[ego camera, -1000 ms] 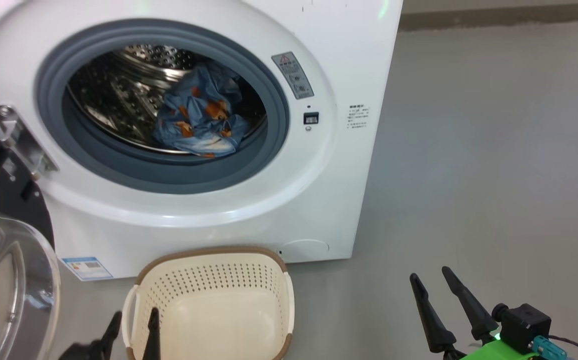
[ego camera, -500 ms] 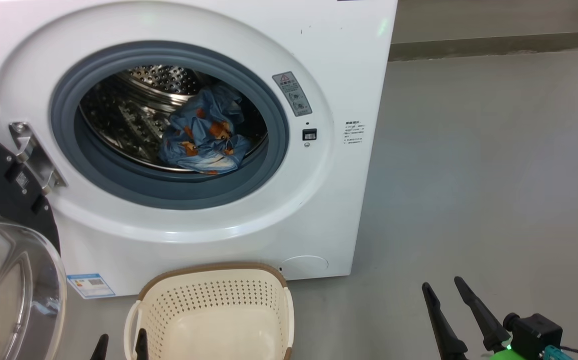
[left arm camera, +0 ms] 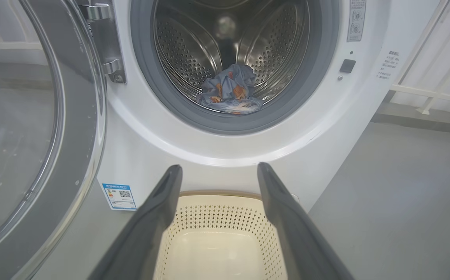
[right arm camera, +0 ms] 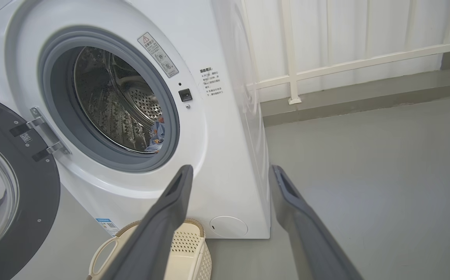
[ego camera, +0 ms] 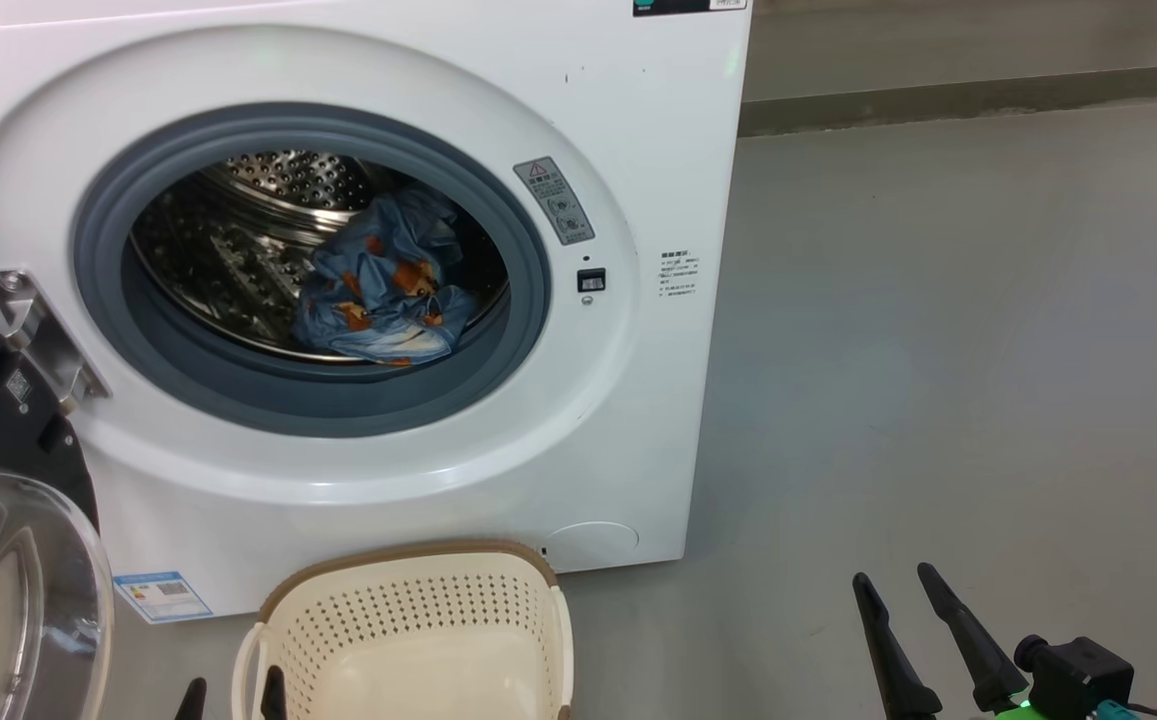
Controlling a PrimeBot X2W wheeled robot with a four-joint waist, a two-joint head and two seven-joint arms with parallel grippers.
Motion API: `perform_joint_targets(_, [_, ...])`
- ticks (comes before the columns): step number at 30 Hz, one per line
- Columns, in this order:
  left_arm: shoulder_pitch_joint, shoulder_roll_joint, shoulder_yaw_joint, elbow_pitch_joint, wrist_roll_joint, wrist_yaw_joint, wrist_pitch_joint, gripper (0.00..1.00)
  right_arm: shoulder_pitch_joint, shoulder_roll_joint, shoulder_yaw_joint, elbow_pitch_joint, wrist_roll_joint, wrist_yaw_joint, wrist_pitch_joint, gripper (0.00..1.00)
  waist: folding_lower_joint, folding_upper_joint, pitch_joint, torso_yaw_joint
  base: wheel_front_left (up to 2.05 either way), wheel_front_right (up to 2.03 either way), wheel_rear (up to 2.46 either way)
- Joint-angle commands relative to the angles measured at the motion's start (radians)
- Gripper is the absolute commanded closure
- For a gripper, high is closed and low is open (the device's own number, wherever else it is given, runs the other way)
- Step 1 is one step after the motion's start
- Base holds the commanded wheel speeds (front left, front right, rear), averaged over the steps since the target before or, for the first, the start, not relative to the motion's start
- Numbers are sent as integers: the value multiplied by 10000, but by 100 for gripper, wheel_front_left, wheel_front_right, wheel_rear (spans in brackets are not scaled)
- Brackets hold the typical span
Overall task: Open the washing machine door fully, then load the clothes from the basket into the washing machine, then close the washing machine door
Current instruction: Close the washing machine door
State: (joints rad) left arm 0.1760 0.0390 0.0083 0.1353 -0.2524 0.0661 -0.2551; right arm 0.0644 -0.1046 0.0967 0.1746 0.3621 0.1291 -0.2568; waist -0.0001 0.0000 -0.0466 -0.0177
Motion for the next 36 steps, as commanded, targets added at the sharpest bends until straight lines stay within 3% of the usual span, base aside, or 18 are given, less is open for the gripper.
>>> perform_joint_targets(1, [-146, 113, 349, -266, 1, 54, -67, 0, -104, -74, 207, -251, -65, 16, -49, 0, 1, 0, -8, -14, 0, 0, 0])
perform_joint_targets(11, [-192, 112, 352, -28, 180, 137, -67, 0, -129, -21, 226, -260, -75, 16, -49, 0, 1, 0, 21, 27, -41, 41, 0])
perform_joint_targets(27, [-200, 112, 333, -101, 153, 174, -67, 0, -185, -28, 260, -231, -51, 16, -49, 0, 1, 0, 55, 24, -146, 146, 0])
perform_joint_targets(36, [-184, 112, 350, -84, 229, 139, -67, 0, -178, 4, 286, -249, -65, 16, -49, 0, 1, 0, 72, -2, -30, 30, 0])
